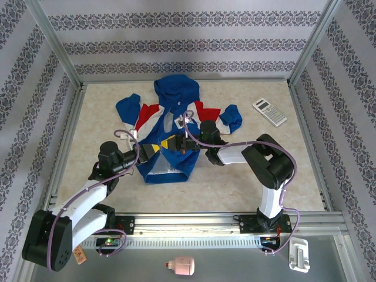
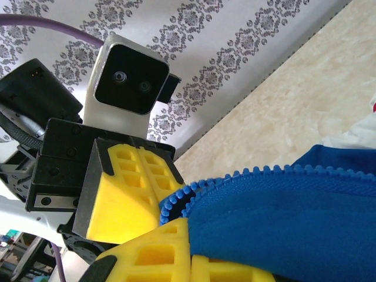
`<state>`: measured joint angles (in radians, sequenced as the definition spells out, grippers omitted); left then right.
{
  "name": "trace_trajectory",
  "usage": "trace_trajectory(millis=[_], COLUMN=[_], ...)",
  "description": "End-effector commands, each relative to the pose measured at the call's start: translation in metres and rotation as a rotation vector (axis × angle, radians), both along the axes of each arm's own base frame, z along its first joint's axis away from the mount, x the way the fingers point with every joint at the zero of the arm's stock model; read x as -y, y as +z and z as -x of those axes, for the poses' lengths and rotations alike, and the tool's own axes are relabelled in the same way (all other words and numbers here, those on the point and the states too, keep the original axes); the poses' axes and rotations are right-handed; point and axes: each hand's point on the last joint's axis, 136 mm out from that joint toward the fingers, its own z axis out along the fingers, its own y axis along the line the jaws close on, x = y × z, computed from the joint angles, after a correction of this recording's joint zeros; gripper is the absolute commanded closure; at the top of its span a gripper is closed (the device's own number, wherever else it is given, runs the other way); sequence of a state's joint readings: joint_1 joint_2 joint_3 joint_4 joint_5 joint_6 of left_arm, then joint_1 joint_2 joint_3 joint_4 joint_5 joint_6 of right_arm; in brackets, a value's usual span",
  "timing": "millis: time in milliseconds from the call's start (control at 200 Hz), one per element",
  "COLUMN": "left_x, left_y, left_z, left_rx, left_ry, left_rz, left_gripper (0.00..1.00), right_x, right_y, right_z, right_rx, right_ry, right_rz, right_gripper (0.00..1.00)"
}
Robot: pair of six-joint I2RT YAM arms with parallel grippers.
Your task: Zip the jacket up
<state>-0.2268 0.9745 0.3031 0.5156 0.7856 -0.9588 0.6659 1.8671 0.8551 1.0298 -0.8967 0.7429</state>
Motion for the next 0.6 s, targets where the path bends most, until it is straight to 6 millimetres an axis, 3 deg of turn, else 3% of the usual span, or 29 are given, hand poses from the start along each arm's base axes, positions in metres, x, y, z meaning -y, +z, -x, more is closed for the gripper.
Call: trace_trajectory(millis=[0, 155, 370, 530, 595], left_x=[0.006, 0.009, 0.022, 0.027, 0.027], left_y=[-0.014, -0.038, -0.088, -0.093, -0.091], left_z=[0.009, 0.016, 0.037, 0.034, 0.03], left_rx=[-0.059, -0.14, -0.33, -0.372, -0.381], left_ry=[-0.08, -0.096, -0.195, -0.201, -0.199], left_rz=[-0.074, -0.13, -0.303, -0.343, -0.358], left_gripper=[1.0, 1.0, 1.0, 1.0, 1.0], right_x=[-0.005, -0.001, 0.001, 0.005, 0.009], right_y=[0.001, -0.023, -0.049, -0.06, -0.062], right_z=[-0.004, -0.007, -0.003, -0.005, -0.007], right_rx=[0.005, -0.045, -0.094, -0.111, -0.116], right_ry=[-0.03, -0.067, -0.063, -0.077, -0.089], right_rz=[-0.018, 0.02, 0.054, 0.07, 0.075], right_gripper=[1.0, 1.0, 1.0, 1.0, 0.9])
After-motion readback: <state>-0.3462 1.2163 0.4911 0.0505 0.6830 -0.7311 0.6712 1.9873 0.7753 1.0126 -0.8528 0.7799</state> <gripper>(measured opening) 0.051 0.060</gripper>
